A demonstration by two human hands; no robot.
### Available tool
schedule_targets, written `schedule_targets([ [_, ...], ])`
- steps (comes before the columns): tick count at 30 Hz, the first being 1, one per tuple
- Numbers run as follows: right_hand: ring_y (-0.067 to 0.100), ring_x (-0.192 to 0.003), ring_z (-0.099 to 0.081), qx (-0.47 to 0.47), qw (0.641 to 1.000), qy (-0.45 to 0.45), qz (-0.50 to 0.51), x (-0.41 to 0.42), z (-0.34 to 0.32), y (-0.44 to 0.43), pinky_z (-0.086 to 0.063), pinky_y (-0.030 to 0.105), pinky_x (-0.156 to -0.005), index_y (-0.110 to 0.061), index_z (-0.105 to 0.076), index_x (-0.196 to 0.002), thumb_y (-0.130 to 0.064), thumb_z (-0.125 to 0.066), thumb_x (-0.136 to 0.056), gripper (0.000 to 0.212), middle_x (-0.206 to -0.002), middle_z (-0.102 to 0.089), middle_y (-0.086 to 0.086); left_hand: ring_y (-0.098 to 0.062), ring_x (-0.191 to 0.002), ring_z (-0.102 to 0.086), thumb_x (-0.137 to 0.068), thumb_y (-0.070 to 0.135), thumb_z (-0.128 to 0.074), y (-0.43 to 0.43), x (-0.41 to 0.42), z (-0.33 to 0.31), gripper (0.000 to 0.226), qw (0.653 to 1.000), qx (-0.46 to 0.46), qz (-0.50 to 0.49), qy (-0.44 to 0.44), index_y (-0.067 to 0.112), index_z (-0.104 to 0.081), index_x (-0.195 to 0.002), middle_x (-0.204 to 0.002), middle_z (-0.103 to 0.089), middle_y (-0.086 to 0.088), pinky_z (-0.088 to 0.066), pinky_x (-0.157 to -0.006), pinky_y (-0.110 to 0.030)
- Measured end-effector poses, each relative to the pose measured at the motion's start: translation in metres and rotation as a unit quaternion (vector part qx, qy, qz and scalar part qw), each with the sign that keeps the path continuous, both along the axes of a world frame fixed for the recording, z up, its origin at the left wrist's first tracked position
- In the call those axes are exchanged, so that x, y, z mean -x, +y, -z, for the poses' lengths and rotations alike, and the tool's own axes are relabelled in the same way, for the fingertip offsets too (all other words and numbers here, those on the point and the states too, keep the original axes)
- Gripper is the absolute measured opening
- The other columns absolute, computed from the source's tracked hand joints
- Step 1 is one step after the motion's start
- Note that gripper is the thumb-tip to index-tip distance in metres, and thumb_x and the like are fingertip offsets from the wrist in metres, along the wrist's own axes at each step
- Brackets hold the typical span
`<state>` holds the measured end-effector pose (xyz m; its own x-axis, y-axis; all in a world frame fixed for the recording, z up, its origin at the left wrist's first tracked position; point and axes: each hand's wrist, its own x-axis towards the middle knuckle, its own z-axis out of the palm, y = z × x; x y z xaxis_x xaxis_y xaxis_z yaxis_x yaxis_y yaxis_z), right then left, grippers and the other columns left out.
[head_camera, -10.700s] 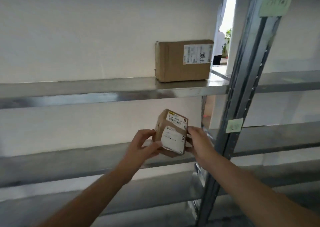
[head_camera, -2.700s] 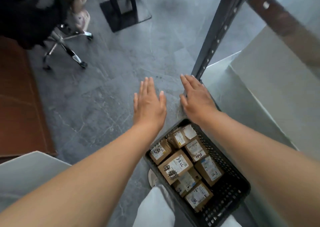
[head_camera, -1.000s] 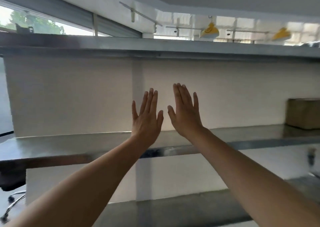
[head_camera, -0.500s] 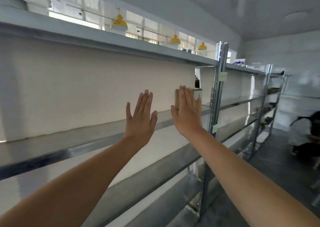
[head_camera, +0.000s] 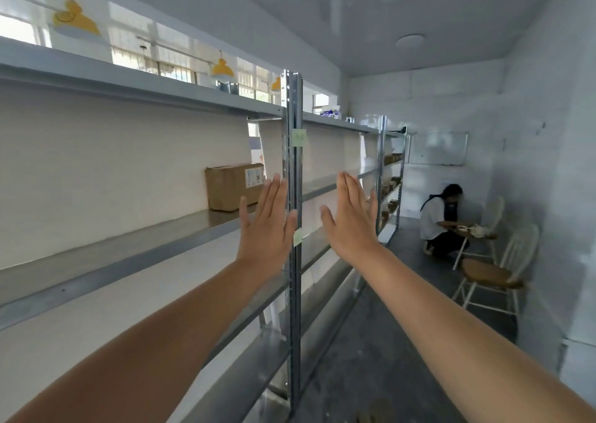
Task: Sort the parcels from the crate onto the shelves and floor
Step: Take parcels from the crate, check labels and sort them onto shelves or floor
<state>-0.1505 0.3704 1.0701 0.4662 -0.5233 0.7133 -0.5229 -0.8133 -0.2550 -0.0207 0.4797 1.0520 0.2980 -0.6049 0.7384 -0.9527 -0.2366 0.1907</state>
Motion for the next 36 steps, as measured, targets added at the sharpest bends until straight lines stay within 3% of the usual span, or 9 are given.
schedule_targets([
  [8, 0.011, -0.15, 0.015, -0.011, 0.998, 0.032, 0.051, 0.017, 0.029, -0.07, 0.013, 0.045, -0.12, -0.015, 0.008, -0.157, -0.034, -0.031, -0.103, 0.069, -0.164, 0.011, -0.004, -0.003, -0.148, 0.017, -0.106, 0.041, -0.02, -0.092, 0.014, 0.032, 0.059, 0.997, -0.016, 0.068, 0.015, 0.025, 0.006, -0.156, -0.163, 0.013, 0.012, 0.018, -0.116, -0.039],
  [16, 0.01, -0.149, 0.016, -0.018, 0.991, 0.043, 0.126, -0.011, 0.041, -0.134, 0.013, 0.047, -0.12, -0.016, 0.01, -0.156, -0.039, -0.03, -0.103, 0.07, -0.164, 0.011, -0.005, -0.004, -0.148, 0.018, -0.106, 0.04, -0.019, -0.167, -0.019, 0.043, 0.059, 0.992, -0.024, 0.122, 0.028, 0.024, 0.005, -0.157, -0.163, 0.013, 0.011, 0.007, -0.121, -0.051],
  [30, 0.012, -0.15, 0.015, -0.006, 0.964, 0.092, 0.25, -0.087, 0.027, -0.218, 0.015, 0.046, -0.119, -0.016, 0.009, -0.156, -0.041, -0.026, -0.104, 0.068, -0.164, 0.012, -0.003, -0.006, -0.148, 0.017, -0.101, 0.048, -0.006, -0.304, -0.1, 0.065, 0.062, 0.978, -0.02, 0.205, 0.003, 0.023, 0.005, -0.157, -0.163, 0.012, 0.009, 0.012, -0.118, -0.045],
  [36, 0.014, -0.15, 0.017, -0.029, 0.951, 0.124, 0.283, -0.104, 0.045, -0.244, 0.019, 0.044, -0.114, -0.015, 0.012, -0.156, -0.041, -0.028, -0.103, 0.071, -0.164, 0.013, -0.001, -0.006, -0.149, 0.014, -0.102, 0.046, -0.009, -0.335, -0.108, 0.079, 0.061, 0.968, -0.046, 0.246, -0.021, 0.022, 0.003, -0.157, -0.164, 0.009, 0.008, 0.0, -0.122, -0.052],
])
